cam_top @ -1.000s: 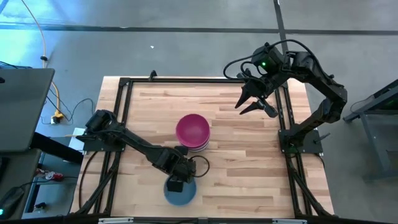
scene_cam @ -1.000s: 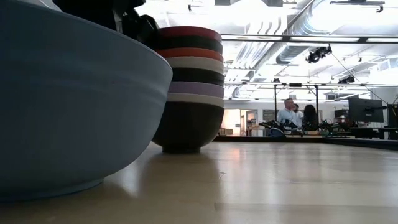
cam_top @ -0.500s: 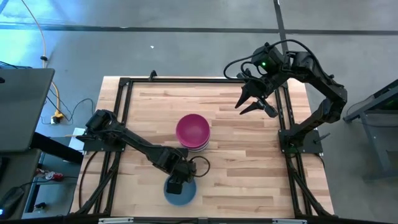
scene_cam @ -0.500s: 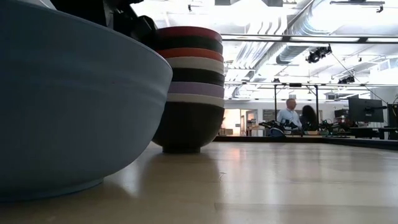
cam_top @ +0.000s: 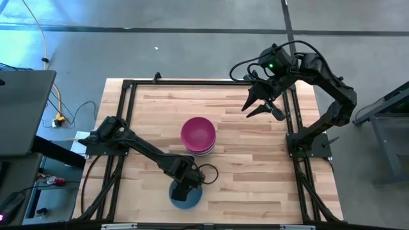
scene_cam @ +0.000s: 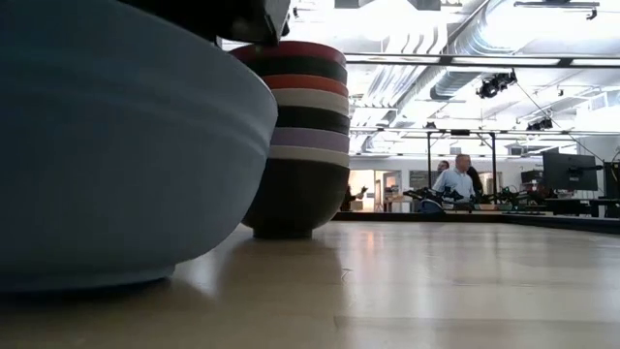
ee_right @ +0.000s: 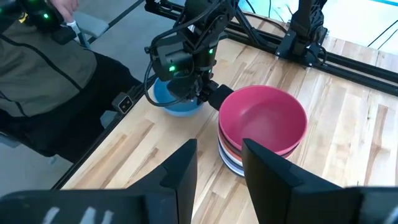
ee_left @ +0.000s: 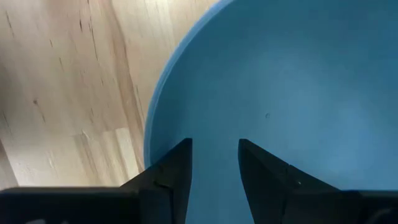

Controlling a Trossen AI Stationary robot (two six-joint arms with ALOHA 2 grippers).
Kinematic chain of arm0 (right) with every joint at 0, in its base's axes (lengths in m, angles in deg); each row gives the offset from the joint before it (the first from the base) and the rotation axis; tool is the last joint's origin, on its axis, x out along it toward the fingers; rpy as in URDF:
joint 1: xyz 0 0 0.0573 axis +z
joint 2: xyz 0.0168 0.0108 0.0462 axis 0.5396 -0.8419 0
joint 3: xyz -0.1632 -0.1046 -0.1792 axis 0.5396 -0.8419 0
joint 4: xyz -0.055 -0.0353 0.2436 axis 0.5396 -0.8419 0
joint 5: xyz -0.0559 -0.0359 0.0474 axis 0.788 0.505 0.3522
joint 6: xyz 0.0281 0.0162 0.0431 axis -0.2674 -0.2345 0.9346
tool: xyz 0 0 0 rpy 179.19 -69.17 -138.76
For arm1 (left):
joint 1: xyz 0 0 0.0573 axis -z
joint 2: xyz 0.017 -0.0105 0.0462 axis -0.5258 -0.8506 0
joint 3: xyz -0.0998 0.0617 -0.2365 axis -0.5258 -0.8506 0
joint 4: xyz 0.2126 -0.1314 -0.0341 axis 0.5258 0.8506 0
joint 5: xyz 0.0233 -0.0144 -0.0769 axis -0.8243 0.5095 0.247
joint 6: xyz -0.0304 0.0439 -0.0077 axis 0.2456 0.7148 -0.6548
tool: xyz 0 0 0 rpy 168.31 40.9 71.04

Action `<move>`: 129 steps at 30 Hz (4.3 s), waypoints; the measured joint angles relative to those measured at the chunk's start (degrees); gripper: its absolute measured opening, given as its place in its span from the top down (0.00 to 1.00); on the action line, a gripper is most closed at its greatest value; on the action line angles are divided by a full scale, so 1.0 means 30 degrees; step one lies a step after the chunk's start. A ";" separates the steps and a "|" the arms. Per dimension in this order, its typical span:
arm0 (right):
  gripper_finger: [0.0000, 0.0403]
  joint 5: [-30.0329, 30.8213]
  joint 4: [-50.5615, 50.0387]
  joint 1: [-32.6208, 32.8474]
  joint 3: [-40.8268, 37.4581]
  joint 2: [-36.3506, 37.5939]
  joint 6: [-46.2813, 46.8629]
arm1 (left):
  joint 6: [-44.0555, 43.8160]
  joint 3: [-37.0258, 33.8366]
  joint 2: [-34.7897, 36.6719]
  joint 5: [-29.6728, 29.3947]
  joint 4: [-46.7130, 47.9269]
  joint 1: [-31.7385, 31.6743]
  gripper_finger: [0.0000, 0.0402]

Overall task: Nest bowls inside each other
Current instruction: Stack the blue bowl on top of the pink bowl

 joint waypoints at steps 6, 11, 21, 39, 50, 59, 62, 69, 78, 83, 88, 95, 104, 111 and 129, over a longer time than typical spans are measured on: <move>0.71 0.0000 0.0000 0.0000 0.0000 0.0000 -0.0316 | 0.0039 0.0129 0.0007 0.0014 0.0109 -0.0012 0.72; 0.71 0.0000 0.0000 -0.0005 0.0000 0.0000 -0.0486 | 0.0182 0.0924 0.0007 0.0155 0.0758 -0.0010 0.74; 0.71 0.0000 0.0000 0.0000 0.0000 0.0000 -0.0495 | -0.0348 0.1632 0.0022 -0.2676 0.2401 -0.0005 0.73; 0.71 -0.0007 0.0000 0.0000 0.0000 -0.0007 -0.0685 | -0.0606 0.2103 0.0022 -0.5158 0.3683 0.0249 0.72; 0.71 -0.0007 0.0000 -0.0007 0.0000 -0.0007 -0.0641 | -0.0685 0.1443 0.0022 -0.4172 0.3111 0.0250 0.74; 0.71 -0.0047 0.0000 0.0000 0.0000 -0.0007 -0.0634 | -0.0082 0.1443 0.0022 -0.3364 0.2973 0.0242 0.97; 0.71 -0.0066 0.0000 0.0000 0.0000 -0.0007 -0.0634 | 0.0158 0.1450 0.0036 -0.3210 0.3028 0.0221 0.98; 0.71 -0.0066 0.0004 -0.0004 0.0000 -0.0007 -0.0634 | 0.0966 0.1696 0.0031 -0.1826 0.3633 -0.0113 0.99; 0.71 -0.0066 0.0000 -0.0095 0.0000 0.0060 -0.0982 | 0.2103 0.4892 0.0022 -0.1716 0.7683 -0.0493 1.00; 0.71 -0.0072 -0.0007 -0.0095 0.0000 0.0625 -0.1348 | 0.2497 0.7309 0.0022 -0.1851 1.0212 -0.0493 1.00; 0.71 -0.0080 -0.0113 -0.0095 0.0000 0.1422 -0.1355 | 0.2390 0.9992 0.0022 -0.3045 1.3465 -0.0555 1.00; 0.71 -0.1193 -0.1027 -0.0095 0.0000 0.2466 -0.1796 | 0.3264 1.2625 0.0911 -0.3810 1.3421 -0.1253 1.00; 0.71 -0.2898 -0.1817 -0.0321 0.0000 0.4115 -0.2361 | 0.4185 1.3034 0.3138 -0.5402 1.3494 -0.2422 1.00; 0.71 -0.2793 -0.1587 -0.0321 0.0000 0.4756 -0.1691 | 0.5738 1.3019 0.4101 -0.6389 1.3423 -0.4785 1.00; 0.71 -0.1621 -0.0677 -0.0368 -0.4143 0.5580 -0.2006 | 1.0403 1.3005 0.2752 -0.1215 0.9605 -1.2806 1.00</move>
